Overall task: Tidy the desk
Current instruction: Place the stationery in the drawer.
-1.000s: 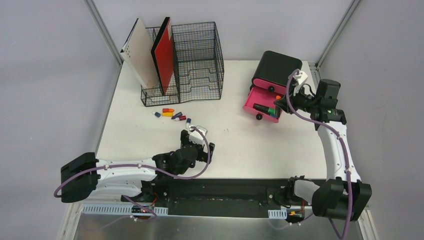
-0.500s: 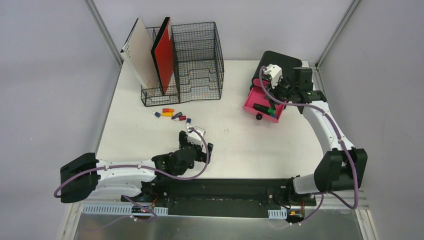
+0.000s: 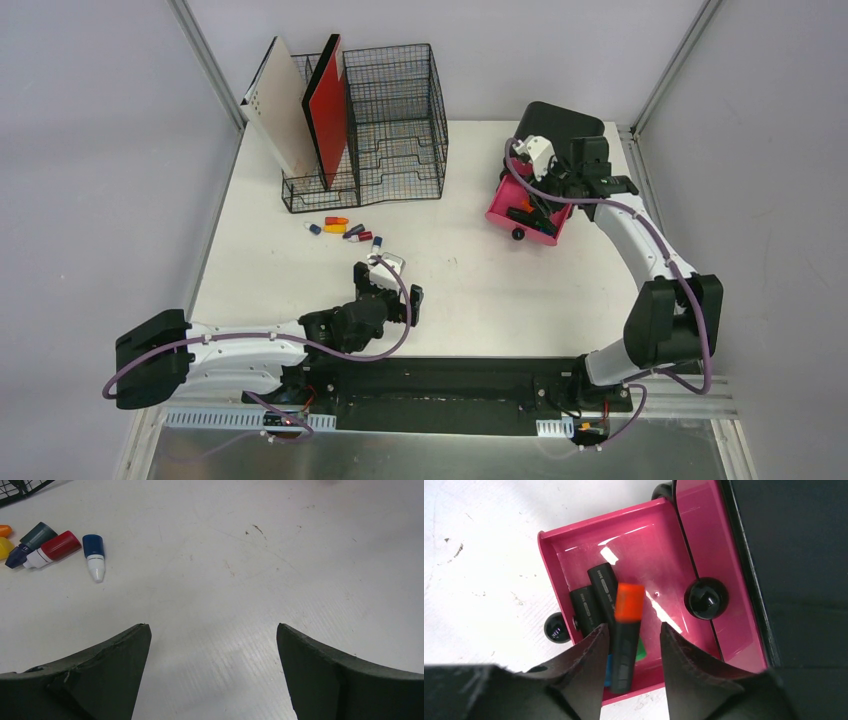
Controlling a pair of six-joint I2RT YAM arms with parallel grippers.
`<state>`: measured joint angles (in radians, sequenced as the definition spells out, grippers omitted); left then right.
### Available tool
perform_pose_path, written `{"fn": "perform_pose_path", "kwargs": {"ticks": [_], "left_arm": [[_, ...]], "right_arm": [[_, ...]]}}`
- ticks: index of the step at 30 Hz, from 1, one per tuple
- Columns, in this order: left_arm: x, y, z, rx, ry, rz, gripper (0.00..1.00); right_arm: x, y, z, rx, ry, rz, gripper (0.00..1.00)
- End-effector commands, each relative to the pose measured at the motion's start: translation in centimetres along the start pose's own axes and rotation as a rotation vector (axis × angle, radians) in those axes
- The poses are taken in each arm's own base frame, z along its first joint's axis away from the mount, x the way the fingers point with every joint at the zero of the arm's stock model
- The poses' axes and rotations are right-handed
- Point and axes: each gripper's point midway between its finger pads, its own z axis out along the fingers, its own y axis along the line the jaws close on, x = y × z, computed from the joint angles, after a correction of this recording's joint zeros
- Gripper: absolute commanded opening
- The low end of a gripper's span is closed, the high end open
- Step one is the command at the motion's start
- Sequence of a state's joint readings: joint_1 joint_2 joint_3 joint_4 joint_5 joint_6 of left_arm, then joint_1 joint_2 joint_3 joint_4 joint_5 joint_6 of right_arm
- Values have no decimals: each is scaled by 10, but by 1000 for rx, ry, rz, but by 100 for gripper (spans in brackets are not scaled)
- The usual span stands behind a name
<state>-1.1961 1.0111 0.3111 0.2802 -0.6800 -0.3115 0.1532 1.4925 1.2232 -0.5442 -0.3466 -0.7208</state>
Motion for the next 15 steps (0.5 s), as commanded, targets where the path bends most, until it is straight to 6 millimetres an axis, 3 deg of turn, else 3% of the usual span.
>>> {"fn": "perform_pose_path", "kwargs": {"ticks": [1,7,11,15], "left_arm": [[-10,1,0,-7,-42,-56,99],[-9,1,0,-8,-42,-55,99],[-9,1,0,-10,-42,-55,99],[-10,1,0,-9,-43,-56,99]], "right_arm": [[-20,-10,-7,34,-41,-3,50],[-37,5,-24,-19,-109,65,62],[-46,25,-48,-92,-195,110,70],[-54,45,-77,-171,-301,163,71]]}}
